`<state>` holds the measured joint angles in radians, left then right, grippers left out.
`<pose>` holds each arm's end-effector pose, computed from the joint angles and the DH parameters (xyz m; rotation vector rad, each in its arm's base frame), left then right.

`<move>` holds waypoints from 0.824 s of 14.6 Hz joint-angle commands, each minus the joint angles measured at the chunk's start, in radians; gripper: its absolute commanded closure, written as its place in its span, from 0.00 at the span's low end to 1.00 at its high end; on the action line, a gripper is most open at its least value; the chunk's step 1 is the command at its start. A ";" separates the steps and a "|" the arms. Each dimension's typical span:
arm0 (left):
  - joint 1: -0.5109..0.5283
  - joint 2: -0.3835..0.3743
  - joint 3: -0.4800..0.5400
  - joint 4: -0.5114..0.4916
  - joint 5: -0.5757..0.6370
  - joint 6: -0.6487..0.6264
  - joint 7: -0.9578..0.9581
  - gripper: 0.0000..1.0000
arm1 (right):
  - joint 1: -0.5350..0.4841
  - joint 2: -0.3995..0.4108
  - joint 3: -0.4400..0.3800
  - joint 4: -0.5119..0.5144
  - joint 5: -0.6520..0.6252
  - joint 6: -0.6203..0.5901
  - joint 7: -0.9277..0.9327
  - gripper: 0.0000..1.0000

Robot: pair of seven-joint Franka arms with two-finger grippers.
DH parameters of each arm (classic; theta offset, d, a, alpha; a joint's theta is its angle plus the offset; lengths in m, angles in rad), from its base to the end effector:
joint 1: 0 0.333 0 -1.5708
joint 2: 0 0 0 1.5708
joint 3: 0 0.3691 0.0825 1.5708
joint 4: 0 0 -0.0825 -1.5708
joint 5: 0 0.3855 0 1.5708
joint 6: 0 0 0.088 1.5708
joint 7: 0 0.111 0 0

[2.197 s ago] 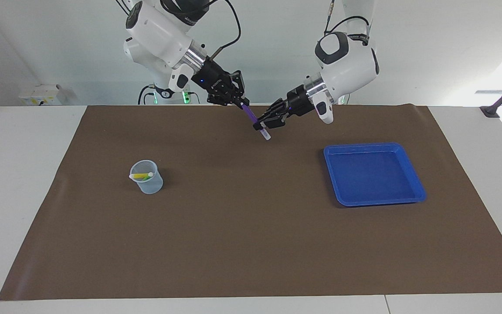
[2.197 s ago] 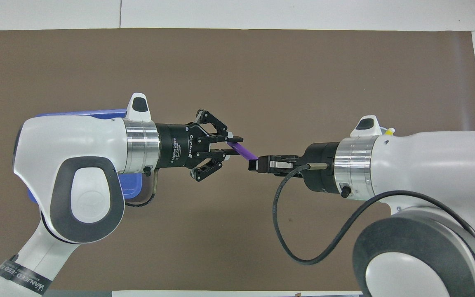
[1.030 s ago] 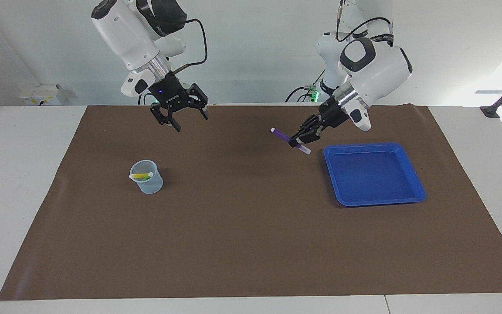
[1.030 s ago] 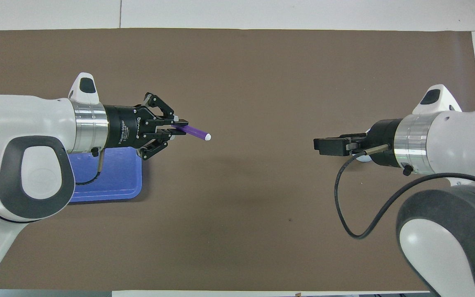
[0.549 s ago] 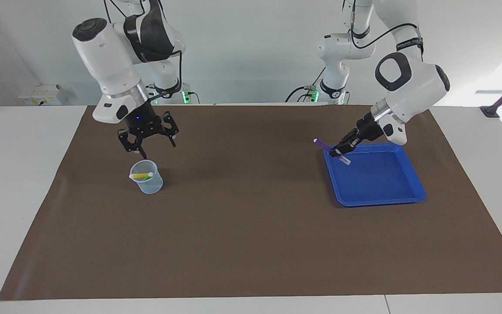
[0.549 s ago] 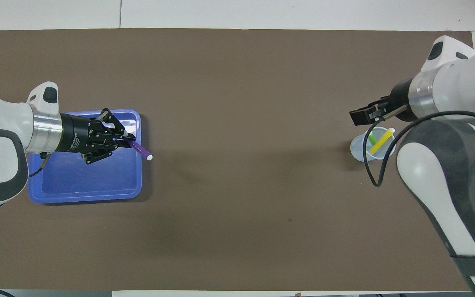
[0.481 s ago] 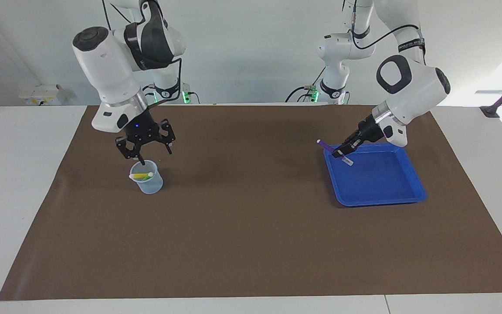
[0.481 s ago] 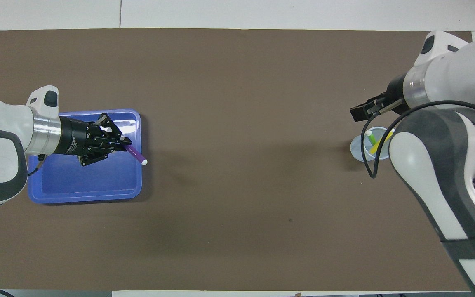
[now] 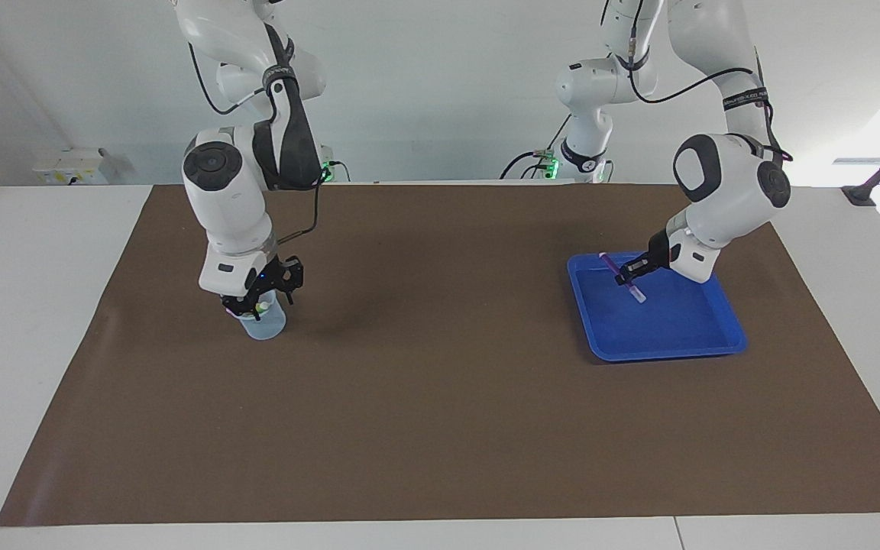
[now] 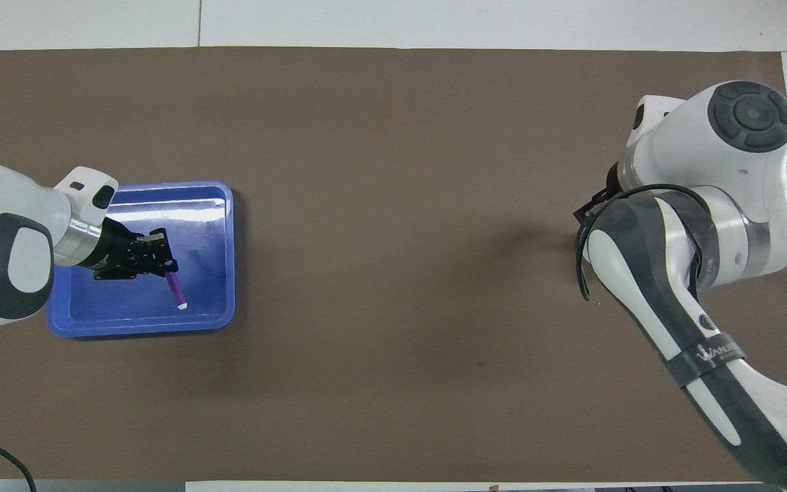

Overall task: Right arm passes pens to left for tray arrangement
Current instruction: 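Lower the purple pen into the blue tray and open the left gripper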

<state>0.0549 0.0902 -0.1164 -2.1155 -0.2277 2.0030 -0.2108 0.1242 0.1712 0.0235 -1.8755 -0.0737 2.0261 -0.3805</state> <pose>0.5377 -0.0465 0.4063 2.9193 0.3898 -0.3379 0.6045 0.0847 0.4667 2.9618 0.8533 -0.0424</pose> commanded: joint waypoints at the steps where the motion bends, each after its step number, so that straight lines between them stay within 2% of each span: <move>1: -0.044 0.058 0.000 0.051 0.108 -0.003 0.033 1.00 | -0.029 -0.065 0.006 -0.105 -0.020 0.060 -0.023 0.37; 3: -0.070 0.095 0.000 0.075 0.162 0.008 0.033 1.00 | -0.046 -0.070 0.006 -0.134 -0.021 0.095 -0.024 0.39; 7: -0.072 0.118 0.000 0.065 0.163 0.049 0.037 1.00 | -0.054 -0.058 0.007 -0.134 -0.021 0.092 -0.029 0.49; 12: -0.081 0.149 0.000 0.068 0.177 0.068 0.041 1.00 | -0.055 -0.065 0.007 -0.165 -0.021 0.126 -0.029 0.50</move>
<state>-0.0163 0.2180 -0.1230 -2.0634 -0.0746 2.0571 -0.1768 0.0815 0.1321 0.0209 -1.9947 -0.0762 2.1067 -0.3979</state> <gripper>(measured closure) 0.819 0.493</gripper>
